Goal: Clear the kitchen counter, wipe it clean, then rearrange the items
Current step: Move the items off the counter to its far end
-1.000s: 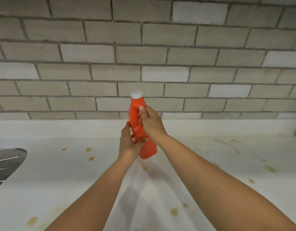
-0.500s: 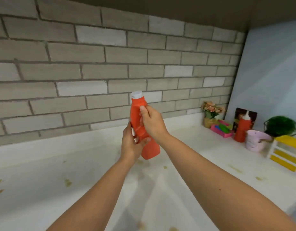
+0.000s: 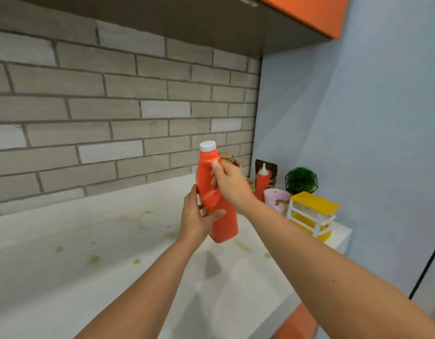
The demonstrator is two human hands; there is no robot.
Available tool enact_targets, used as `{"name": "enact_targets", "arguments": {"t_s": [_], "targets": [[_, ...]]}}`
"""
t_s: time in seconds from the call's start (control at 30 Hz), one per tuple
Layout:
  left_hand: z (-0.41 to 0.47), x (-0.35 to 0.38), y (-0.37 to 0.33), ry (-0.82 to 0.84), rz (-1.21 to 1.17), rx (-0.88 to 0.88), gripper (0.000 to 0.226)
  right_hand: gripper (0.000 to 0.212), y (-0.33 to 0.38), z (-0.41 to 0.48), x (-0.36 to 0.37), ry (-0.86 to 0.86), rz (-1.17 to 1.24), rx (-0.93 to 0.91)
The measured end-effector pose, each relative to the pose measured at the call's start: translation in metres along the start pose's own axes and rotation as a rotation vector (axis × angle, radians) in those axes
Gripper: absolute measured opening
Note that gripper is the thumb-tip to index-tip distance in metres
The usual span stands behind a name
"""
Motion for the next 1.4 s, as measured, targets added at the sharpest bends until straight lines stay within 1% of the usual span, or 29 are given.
{"name": "enact_targets", "arguments": {"t_s": [0.13, 0.27, 0.47, 0.53, 0.73, 0.9, 1.0, 1.1, 1.13, 1.3, 1.4], "targets": [[0.023, 0.045, 0.008, 0.065, 0.011, -0.018, 0.097, 0.035, -0.033, 0.024, -0.043, -0.014, 0.061, 0.078], [0.052, 0.084, 0.014, 0.118, -0.007, 0.025, 0.093, 0.034, -0.056, 0.055, -0.072, -0.019, 0.062, 0.116], [0.091, 0.133, 0.043, 0.163, -0.049, 0.041, 0.087, 0.036, -0.096, 0.1, -0.093, -0.03, 0.082, 0.159], [0.1, 0.147, 0.055, 0.159, -0.035, 0.031, 0.087, 0.036, -0.113, 0.113, -0.098, -0.037, 0.103, 0.173], [0.126, 0.173, 0.096, 0.132, 0.098, -0.018, 0.099, 0.033, -0.161, 0.151, -0.099, -0.01, 0.201, 0.233], [0.143, 0.193, 0.134, 0.088, 0.184, -0.091, 0.102, 0.028, -0.198, 0.186, -0.094, 0.069, 0.185, 0.243], [0.15, 0.202, 0.153, 0.087, 0.237, -0.125, 0.109, 0.031, -0.214, 0.202, -0.092, 0.103, 0.174, 0.237], [0.155, 0.211, 0.171, 0.07, 0.216, -0.167, 0.122, 0.032, -0.232, 0.216, -0.089, 0.147, 0.175, 0.266], [0.156, 0.213, 0.176, 0.063, 0.216, -0.176, 0.123, 0.032, -0.237, 0.221, -0.088, 0.159, 0.17, 0.28], [0.165, 0.22, 0.184, 0.038, 0.215, -0.168, 0.11, 0.033, -0.255, 0.238, -0.083, 0.202, 0.175, 0.332], [0.168, 0.222, 0.185, 0.02, 0.218, -0.16, 0.109, 0.033, -0.261, 0.245, -0.082, 0.206, 0.179, 0.34]]}}
Point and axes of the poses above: each hand's wrist, its own z-axis towards the middle knuckle, its own x-axis out of the palm, y = z × x, the point moved 10 cm from there along z, towards the middle knuckle, and after that the axes turned 9 degrees about x, right-handed, at the moved point
